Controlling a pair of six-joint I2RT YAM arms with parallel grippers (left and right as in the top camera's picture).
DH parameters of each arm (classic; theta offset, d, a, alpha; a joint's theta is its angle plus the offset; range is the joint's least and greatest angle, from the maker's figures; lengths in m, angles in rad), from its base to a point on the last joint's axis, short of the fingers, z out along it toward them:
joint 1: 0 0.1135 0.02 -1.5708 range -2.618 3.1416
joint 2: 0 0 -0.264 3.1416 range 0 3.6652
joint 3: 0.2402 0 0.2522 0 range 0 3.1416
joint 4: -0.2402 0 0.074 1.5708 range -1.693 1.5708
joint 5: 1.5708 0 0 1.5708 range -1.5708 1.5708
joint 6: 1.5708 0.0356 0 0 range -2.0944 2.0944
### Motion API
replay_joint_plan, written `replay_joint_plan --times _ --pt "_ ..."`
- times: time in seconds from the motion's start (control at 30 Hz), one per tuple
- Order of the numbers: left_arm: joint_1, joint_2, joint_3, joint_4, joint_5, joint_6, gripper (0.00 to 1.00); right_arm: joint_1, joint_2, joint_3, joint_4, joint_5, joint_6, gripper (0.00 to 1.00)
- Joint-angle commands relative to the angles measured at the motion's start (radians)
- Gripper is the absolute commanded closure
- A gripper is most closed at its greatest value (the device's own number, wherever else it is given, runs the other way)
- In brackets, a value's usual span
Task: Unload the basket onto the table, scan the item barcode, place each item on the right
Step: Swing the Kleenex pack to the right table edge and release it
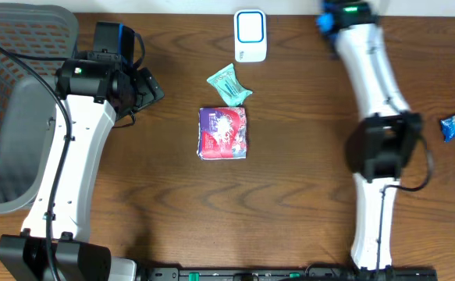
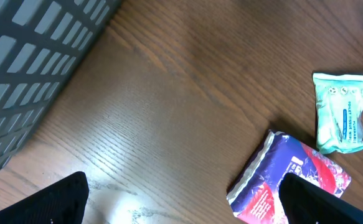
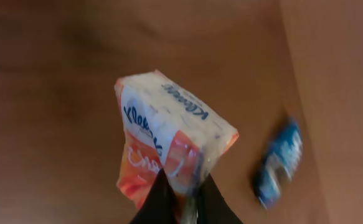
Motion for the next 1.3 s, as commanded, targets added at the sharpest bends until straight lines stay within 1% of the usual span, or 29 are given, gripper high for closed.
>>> replay_joint_plan --times 0.0,0.17,0.23,0.27,0.3,0.33,0.37,0.4,0.43,0.5,0.57,0.73,0.87,0.97,1.03,1.07,1.13,1.2,1.27 --pt "0.003 -0.001 0.003 -0.006 -0.013 -0.008 0.02 -0.138 -0.021 0.005 -0.067 -0.008 0.140 0.99" --pt "0.003 -0.001 0.003 -0.006 -0.013 -0.008 0.02 -0.301 -0.020 0.005 -0.120 -0.179 0.140 0.98" --pt "0.003 -0.001 0.003 -0.006 -0.013 -0.008 0.02 -0.351 -0.019 0.005 -0.129 -0.245 0.140 0.95" --pt "0.003 -0.001 0.003 -0.006 -0.013 -0.008 0.02 -0.371 -0.019 0.005 -0.130 -0.270 0.140 0.92" --pt "0.003 -0.001 0.003 -0.006 -0.013 -0.008 0.02 -0.390 -0.018 0.003 -0.130 -0.292 0.140 0.84" --pt "0.003 -0.001 0.003 -0.006 -0.013 -0.008 0.02 -0.406 -0.017 0.001 -0.129 -0.305 0.141 0.69" --pt "0.003 -0.001 0.003 -0.006 -0.013 -0.008 0.02 -0.422 -0.017 -0.003 -0.126 -0.309 0.150 0.40" --pt "0.003 -0.001 0.003 -0.006 -0.013 -0.008 0.02 -0.435 -0.017 -0.010 -0.124 -0.309 0.160 0.25" --pt "0.003 -0.001 0.003 -0.006 -0.013 -0.008 0.02 -0.447 -0.017 -0.017 -0.124 -0.310 0.172 0.18" --pt "0.003 -0.001 0.003 -0.006 -0.013 -0.008 0.02 -0.463 -0.017 -0.030 -0.123 -0.340 0.177 0.11" --pt "0.003 -0.001 0.003 -0.006 -0.013 -0.008 0.02 -0.470 -0.017 -0.046 -0.124 -0.402 0.169 0.07" --pt "0.003 -0.001 0.003 -0.006 -0.013 -0.008 0.02 -0.458 -0.017 -0.071 -0.121 -0.717 0.051 0.06" --pt "0.003 -0.001 0.003 -0.006 -0.013 -0.008 0.02 -0.425 -0.017 -0.072 -0.136 -1.083 -0.008 0.08" --pt "0.003 -0.001 0.003 -0.006 -0.013 -0.008 0.02 -0.378 -0.017 -0.072 -0.158 -1.416 -0.026 0.12" --pt "0.003 -0.001 0.003 -0.006 -0.013 -0.008 0.02 -0.330 -0.017 -0.072 -0.175 -1.567 -0.066 0.14" --pt "0.003 -0.001 0.003 -0.006 -0.013 -0.008 0.02 -0.298 -0.017 -0.072 -0.183 -1.598 -0.083 0.14" --pt "0.003 -0.001 0.003 -0.006 -0.013 -0.008 0.02 -0.212 -0.017 -0.072 -0.185 -1.575 -0.113 0.11" --pt "0.003 -0.001 0.003 -0.006 -0.013 -0.008 0.02 -0.140 -0.017 -0.073 -0.173 -1.504 -0.127 0.10" --pt "0.003 -0.001 0.003 -0.006 -0.013 -0.008 0.02 -0.064 -0.017 -0.073 -0.138 -1.393 -0.126 0.09"
